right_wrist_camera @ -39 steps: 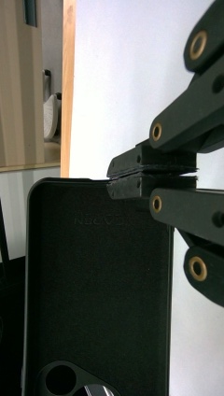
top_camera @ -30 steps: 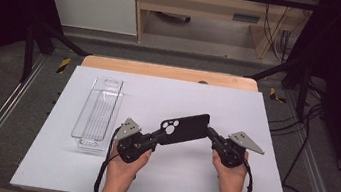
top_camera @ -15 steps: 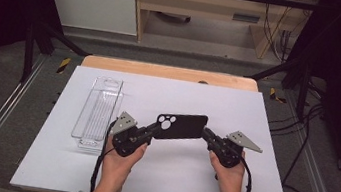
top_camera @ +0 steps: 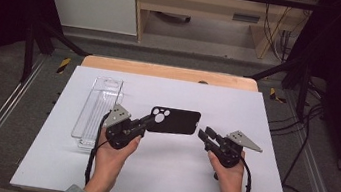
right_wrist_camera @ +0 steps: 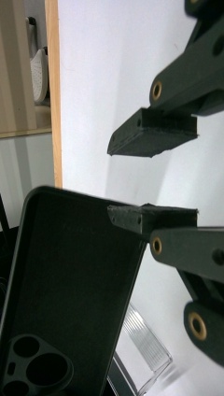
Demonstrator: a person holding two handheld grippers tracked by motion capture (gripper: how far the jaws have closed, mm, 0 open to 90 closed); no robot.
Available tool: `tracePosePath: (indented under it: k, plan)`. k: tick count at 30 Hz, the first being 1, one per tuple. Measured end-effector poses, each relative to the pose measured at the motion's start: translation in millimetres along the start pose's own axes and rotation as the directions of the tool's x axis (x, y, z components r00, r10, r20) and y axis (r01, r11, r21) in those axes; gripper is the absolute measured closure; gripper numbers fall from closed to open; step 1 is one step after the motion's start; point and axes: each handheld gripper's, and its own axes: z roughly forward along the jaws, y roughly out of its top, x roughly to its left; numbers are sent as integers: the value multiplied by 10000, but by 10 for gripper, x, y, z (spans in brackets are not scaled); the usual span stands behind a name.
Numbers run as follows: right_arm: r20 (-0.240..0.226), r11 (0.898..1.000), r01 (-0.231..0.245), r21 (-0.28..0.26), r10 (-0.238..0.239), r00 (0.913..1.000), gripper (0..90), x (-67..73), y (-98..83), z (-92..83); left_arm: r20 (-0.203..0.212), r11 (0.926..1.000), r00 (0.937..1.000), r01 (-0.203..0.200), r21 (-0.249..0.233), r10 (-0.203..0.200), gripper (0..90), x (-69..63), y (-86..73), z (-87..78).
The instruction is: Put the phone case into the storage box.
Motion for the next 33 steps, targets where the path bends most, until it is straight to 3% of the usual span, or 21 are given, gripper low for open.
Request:
tracePosePath:
  k: [4, 5, 10, 14, 20, 26, 33]
  plan:
    - [57, 10000, -70, -18, 71, 10000, 556, -6, 4, 4, -98, 9998, 9998, -194, 50, 195, 825, 18, 49, -19]
    - [197, 10000, -99, 5, 99, 9998, 485, -13, 1, 12, -171, 9993, 9992, -372, 106, 374, 826, 25, 88, -35]
    - [643, 10000, -36, 36, 34, 9979, 335, -35, 3, 11, -274, 9973, 9972, -696, 255, 703, 825, 65, 164, -68]
    - [888, 10000, -68, 29, 65, 9960, 271, -61, 5, 22, -348, 9942, 9945, -970, 453, 987, 825, 109, 215, -103]
    - [942, 9998, -72, 158, 57, 9955, 188, -71, -8, 56, -517, 9875, 9883, -1396, 735, 1435, 825, 177, 265, -172]
    - [1368, 9958, 508, 756, -608, 9887, 171, -64, -38, 99, -599, 9823, 9834, -1661, 863, 1715, 825, 252, 333, -245]
    - [1097, 9916, 849, 977, -955, 9894, 162, -56, -40, 90, -776, 9745, 9746, -2024, 970, 2102, 826, 308, 448, -334]
